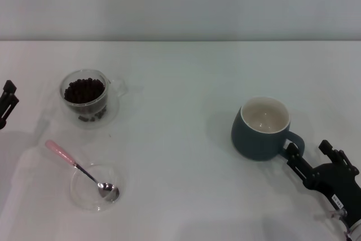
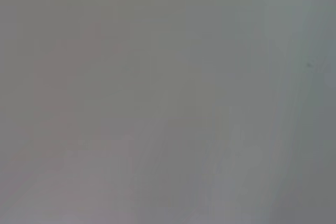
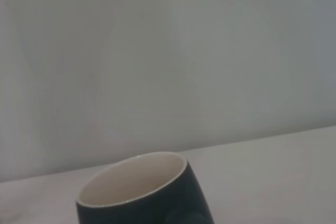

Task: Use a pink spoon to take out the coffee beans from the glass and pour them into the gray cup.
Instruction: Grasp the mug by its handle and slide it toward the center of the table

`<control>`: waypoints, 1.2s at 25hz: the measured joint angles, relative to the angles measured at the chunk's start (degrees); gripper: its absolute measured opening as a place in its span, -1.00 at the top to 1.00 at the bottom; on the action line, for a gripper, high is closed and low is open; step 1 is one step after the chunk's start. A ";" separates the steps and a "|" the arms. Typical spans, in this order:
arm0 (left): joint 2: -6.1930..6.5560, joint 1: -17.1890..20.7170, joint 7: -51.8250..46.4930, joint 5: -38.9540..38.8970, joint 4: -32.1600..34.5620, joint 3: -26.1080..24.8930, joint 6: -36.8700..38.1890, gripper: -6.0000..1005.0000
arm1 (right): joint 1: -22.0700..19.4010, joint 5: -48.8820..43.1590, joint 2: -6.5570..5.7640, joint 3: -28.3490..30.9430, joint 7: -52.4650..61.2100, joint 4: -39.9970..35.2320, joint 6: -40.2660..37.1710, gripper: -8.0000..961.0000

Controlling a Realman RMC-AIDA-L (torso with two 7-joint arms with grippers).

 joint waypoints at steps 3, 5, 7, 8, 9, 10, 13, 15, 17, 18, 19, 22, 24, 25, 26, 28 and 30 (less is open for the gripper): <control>0.02 0.00 -0.01 -0.01 0.14 0.00 0.00 -0.78 | 0.23 0.00 -0.02 0.66 0.03 -0.35 -0.12 -0.81; 0.07 0.00 -0.01 -0.03 0.24 0.00 0.00 -0.78 | 0.30 0.01 -0.02 1.06 0.04 -0.74 -0.17 -0.81; 0.09 0.00 -0.01 -0.25 0.37 0.00 0.00 -0.78 | 0.41 0.03 -0.05 1.57 0.05 -1.01 -0.24 -0.81; 0.09 0.00 0.00 -0.40 0.40 0.00 0.01 -0.78 | 0.51 0.03 -0.09 2.25 0.06 -1.15 -0.42 -0.81; 0.09 0.00 0.01 -0.62 0.42 0.00 0.02 -0.78 | 0.51 0.03 -0.09 2.25 0.06 -1.15 -0.42 -0.81; 0.09 -0.01 0.02 -0.69 0.43 0.00 0.06 -0.78 | 0.59 0.03 -0.10 2.56 0.06 -1.25 -0.48 -0.81; 0.14 -0.06 0.03 -0.74 0.45 0.00 0.18 -0.78 | 0.90 0.03 -0.16 3.06 0.06 -1.77 -0.61 -0.81; 0.16 -0.09 0.03 -0.75 0.45 0.00 0.20 -0.78 | 1.30 -0.14 -0.18 3.41 0.06 -2.27 -0.73 -0.81; 0.17 -0.09 0.03 -0.76 0.45 0.00 0.20 -0.78 | 2.14 -0.38 -0.30 3.54 0.18 -3.11 -1.15 -0.80; 0.19 -0.09 0.03 -0.76 0.45 0.00 0.19 -0.78 | 2.14 -0.38 -0.30 3.54 0.18 -3.11 -1.15 -0.79; 0.22 -0.09 0.03 -0.79 0.45 -0.02 0.20 -0.78 | 2.33 -0.41 -0.34 3.54 0.20 -3.25 -1.33 -0.77; 0.26 -0.05 0.03 -1.42 0.45 -0.08 0.19 -0.78 | 2.84 -0.24 -0.36 3.54 0.18 -3.58 -1.39 -0.74; 0.27 -0.04 0.03 -1.89 0.45 -0.09 0.20 -0.78 | 3.12 -0.09 -0.37 3.71 0.17 -3.95 -1.42 -0.71; 0.27 -0.01 0.03 -2.02 0.45 -0.09 0.18 -0.78 | 3.17 -0.05 -0.37 3.86 0.17 -4.08 -1.44 -0.70; 0.27 -0.01 0.03 -2.02 0.45 -0.09 0.18 -0.78 | 3.22 -0.04 -0.37 4.01 0.17 -4.20 -1.46 -0.69; 0.27 0.06 0.03 -2.09 0.45 -0.09 0.18 -0.78 | 3.35 -0.03 -0.37 4.12 0.17 -4.49 -1.49 -0.66; 0.27 0.13 0.03 -2.12 0.44 -0.09 0.21 -0.78 | 3.59 -0.01 -0.37 4.14 0.19 -4.64 -1.49 -0.64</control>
